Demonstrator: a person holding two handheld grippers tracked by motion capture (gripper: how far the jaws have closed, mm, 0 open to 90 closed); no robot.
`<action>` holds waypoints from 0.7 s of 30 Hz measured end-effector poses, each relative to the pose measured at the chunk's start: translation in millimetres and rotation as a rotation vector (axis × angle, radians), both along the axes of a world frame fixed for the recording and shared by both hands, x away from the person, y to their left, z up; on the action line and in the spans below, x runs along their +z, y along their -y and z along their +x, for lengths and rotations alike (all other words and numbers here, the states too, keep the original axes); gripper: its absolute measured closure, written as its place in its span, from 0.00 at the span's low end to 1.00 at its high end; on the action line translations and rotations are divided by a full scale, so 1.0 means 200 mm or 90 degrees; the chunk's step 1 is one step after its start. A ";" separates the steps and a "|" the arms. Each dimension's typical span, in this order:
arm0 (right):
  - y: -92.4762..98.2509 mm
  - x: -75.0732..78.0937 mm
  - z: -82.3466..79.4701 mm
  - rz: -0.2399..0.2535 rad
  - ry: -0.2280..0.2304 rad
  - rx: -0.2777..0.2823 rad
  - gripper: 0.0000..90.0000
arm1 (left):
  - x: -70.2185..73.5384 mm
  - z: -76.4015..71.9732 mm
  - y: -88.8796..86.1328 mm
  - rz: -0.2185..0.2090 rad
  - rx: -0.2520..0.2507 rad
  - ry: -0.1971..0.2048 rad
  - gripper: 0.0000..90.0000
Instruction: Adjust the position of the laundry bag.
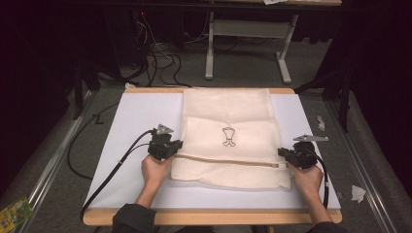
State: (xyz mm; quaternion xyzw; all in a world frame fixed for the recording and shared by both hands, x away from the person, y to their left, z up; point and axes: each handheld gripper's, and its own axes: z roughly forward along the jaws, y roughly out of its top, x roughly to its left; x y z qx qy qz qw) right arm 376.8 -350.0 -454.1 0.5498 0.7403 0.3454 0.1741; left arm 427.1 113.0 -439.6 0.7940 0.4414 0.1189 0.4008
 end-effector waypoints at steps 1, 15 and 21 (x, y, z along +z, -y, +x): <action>-0.01 0.00 0.00 0.002 0.000 0.004 0.97 | 0.00 -0.01 -0.01 0.000 0.003 0.000 0.95; -0.20 0.00 0.03 0.005 0.003 0.046 0.97 | 0.00 -0.05 -0.20 0.005 0.047 -0.001 0.94; -0.24 0.00 0.02 0.007 0.005 0.055 0.97 | -0.03 -0.07 -0.24 0.011 0.056 -0.010 0.93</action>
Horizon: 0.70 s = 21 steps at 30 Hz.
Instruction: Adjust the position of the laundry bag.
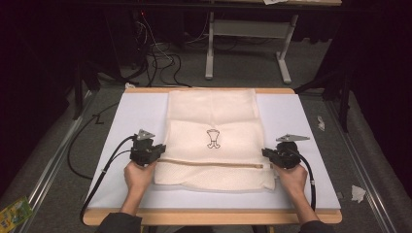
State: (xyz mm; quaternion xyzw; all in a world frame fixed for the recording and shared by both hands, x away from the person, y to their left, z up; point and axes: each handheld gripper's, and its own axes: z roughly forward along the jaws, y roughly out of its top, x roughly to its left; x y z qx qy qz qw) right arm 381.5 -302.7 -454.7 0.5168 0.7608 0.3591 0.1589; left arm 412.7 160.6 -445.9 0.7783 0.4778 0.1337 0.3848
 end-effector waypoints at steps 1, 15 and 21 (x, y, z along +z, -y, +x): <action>-0.01 0.00 0.00 0.001 0.000 0.002 0.97 | 0.00 -0.01 0.00 0.005 0.000 0.001 0.93; -0.10 -0.02 -0.03 0.001 -0.001 0.022 0.96 | -0.04 -0.06 -0.09 0.024 0.018 -0.001 0.92; -0.10 -0.04 -0.04 0.008 0.002 0.017 0.95 | -0.07 -0.07 -0.08 0.047 0.015 0.007 0.91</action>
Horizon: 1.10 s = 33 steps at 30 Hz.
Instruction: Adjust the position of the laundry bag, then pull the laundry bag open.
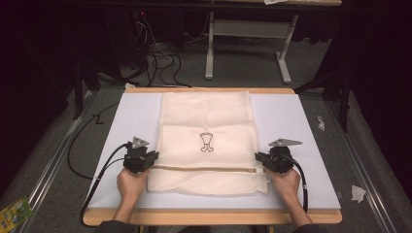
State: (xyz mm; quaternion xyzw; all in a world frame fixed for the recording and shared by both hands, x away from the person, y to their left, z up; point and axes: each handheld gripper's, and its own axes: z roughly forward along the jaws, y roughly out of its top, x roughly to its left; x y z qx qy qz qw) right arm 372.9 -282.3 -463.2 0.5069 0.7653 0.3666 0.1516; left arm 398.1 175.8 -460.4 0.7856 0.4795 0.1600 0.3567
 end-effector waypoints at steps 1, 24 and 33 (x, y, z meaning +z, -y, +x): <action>0.00 0.00 0.00 -0.003 -0.002 0.000 0.94 | 0.00 0.00 0.00 0.000 0.002 0.001 0.90; 0.05 -0.01 -0.05 -0.010 0.028 -0.046 0.59 | -0.04 -0.08 0.03 0.017 0.006 0.059 0.58; 0.07 -0.02 -0.08 0.000 0.026 -0.045 0.56 | -0.03 -0.15 0.09 0.024 -0.022 0.080 0.56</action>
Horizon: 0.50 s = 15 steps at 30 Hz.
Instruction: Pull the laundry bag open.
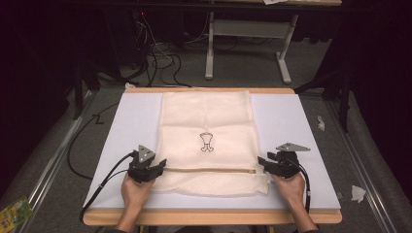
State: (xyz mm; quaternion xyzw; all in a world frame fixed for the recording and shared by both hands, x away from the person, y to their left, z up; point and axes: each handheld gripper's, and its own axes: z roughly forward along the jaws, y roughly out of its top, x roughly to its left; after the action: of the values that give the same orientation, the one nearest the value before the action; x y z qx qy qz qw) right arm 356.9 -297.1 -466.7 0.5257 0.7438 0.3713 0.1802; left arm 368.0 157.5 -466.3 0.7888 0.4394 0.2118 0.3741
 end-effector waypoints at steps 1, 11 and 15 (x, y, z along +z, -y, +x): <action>0.00 0.00 0.00 0.002 0.001 0.002 0.56 | 0.00 -0.01 0.01 -0.007 -0.003 -0.002 0.56; -0.03 0.00 -0.02 0.006 -0.020 0.019 0.55 | 0.03 -0.05 0.16 0.003 -0.056 0.007 0.55; -0.03 -0.02 -0.01 0.005 -0.030 0.019 0.55 | 0.03 -0.04 0.22 0.002 -0.068 0.005 0.55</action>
State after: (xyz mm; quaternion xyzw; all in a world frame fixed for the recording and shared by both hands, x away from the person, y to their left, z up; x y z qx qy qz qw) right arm 354.2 -290.3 -470.9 0.5241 0.7540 0.3645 0.1550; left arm 360.6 112.5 -459.5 0.8108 0.3946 0.1954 0.3856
